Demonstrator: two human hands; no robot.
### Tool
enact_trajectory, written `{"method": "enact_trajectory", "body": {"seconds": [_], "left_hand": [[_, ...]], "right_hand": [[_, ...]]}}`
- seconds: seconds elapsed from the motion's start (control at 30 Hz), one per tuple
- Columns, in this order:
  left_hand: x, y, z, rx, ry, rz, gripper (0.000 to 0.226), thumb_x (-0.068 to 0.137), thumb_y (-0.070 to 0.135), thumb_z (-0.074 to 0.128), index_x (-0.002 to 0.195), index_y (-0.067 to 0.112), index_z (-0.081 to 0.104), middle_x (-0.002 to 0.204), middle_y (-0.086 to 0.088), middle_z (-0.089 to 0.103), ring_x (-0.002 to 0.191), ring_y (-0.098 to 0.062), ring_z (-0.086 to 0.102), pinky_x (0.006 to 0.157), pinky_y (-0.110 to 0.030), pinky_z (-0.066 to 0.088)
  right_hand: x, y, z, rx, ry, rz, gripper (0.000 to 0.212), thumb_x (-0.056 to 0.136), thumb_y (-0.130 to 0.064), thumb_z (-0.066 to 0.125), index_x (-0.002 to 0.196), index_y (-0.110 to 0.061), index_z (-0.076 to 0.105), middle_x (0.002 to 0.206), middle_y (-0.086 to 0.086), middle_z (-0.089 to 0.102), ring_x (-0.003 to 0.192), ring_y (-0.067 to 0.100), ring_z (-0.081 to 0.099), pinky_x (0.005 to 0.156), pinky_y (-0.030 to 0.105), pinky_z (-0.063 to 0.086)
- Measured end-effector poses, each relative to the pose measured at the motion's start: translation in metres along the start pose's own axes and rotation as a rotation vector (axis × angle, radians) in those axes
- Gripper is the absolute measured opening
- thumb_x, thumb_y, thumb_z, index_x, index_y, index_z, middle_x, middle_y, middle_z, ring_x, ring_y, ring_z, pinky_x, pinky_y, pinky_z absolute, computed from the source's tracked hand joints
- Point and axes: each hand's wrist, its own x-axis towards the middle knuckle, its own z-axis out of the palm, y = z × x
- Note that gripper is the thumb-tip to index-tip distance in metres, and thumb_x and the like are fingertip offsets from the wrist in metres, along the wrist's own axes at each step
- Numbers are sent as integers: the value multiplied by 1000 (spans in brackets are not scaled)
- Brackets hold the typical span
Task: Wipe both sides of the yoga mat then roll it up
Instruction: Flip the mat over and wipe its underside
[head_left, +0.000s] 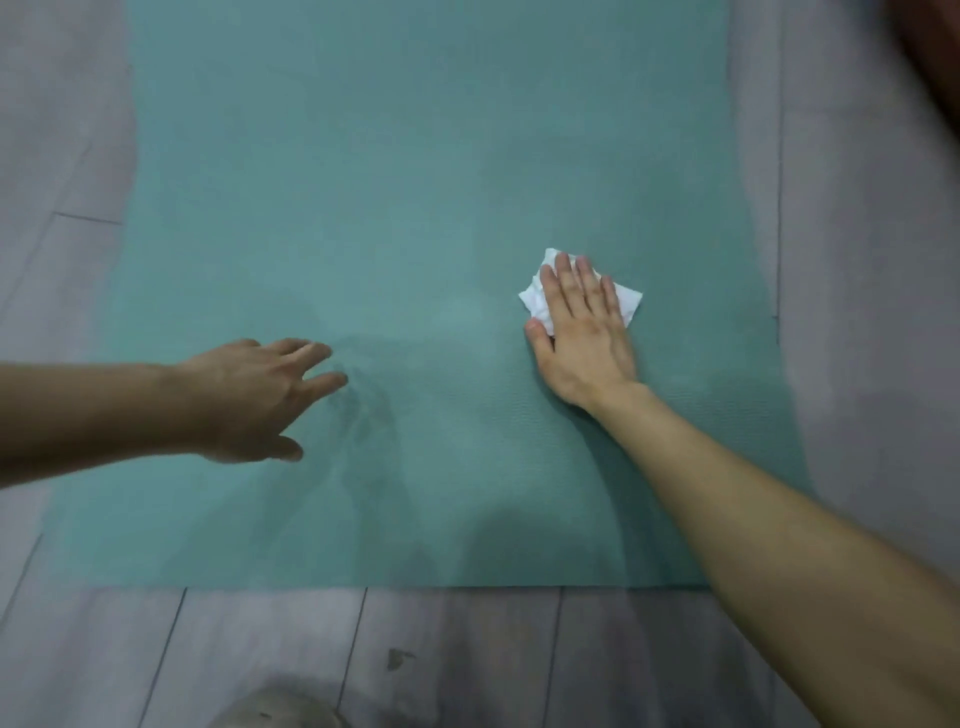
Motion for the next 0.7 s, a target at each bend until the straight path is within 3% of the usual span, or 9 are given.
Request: {"method": "enact_trajectory", "body": {"seconds": [0.07, 0.17, 0.23, 0.33, 0.4, 0.53, 0.6, 0.7], "left_hand": [[26, 20, -13, -61, 12, -29, 118, 85, 85, 53, 166, 25, -9, 172, -11, -3, 161, -31, 8, 117, -47, 40], [81, 56, -36, -349, 111, -167, 148, 63, 92, 70, 163, 31, -21, 173, -12, -16, 162, -36, -1, 114, -61, 42], [111, 71, -53, -481, 187, -225, 164, 47, 87, 84, 162, 36, -22, 172, -11, -17, 161, -38, 1, 109, -63, 47], [131, 78, -72, -508, 143, -229, 182, 30, 72, 97, 161, 37, -24, 170, -16, -14, 157, -48, 6, 104, -66, 49], [136, 81, -75, -493, 117, -244, 186, 30, 67, 100, 160, 34, -29, 169, -23, -16, 156, -54, 3, 105, -68, 48], [139, 81, -72, -471, 125, -238, 186, 33, 67, 100, 158, 30, -32, 168, -28, -17, 155, -58, 0, 109, -68, 45], [140, 80, -70, -487, 113, -237, 187, 32, 66, 100, 157, 33, -34, 168, -26, -19, 155, -58, -2, 110, -69, 44], [141, 81, -75, -544, 64, -247, 188, 30, 68, 100, 154, 36, -38, 168, -23, -25, 155, -57, -9, 113, -71, 38]], "right_hand": [[4, -7, 0, 7, 11, -5, 68, 108, -51, 18, 169, -21, 15, 177, 0, 1, 163, 19, -5, 132, 46, -3], [12, -13, 1, 0, 43, -39, 61, 111, -42, 20, 168, -22, 20, 177, 0, 5, 163, 19, -1, 132, 44, 1], [13, -16, 4, -17, 71, -40, 59, 111, -40, 24, 168, -23, 22, 177, 0, 8, 163, 19, 2, 132, 42, 3], [13, -6, -1, 5, 7, -124, 59, 111, -39, 27, 168, -26, 19, 177, -4, 8, 163, 17, 2, 132, 39, 2], [15, 28, -12, -20, -6, -119, 60, 111, -40, 25, 169, -28, 16, 177, -6, 6, 163, 16, 1, 132, 38, 2], [25, 124, -48, -38, 37, 228, 61, 112, -37, 20, 169, -22, 10, 177, 1, 1, 163, 20, -2, 133, 40, 0], [21, 118, -48, -13, 45, 322, 61, 111, -36, 18, 169, -20, 8, 177, 3, -2, 163, 22, -5, 133, 42, -1], [-11, 47, -26, -16, 23, 117, 62, 111, -41, 19, 169, -23, 8, 177, 1, -4, 163, 19, -9, 132, 42, -3]]}}
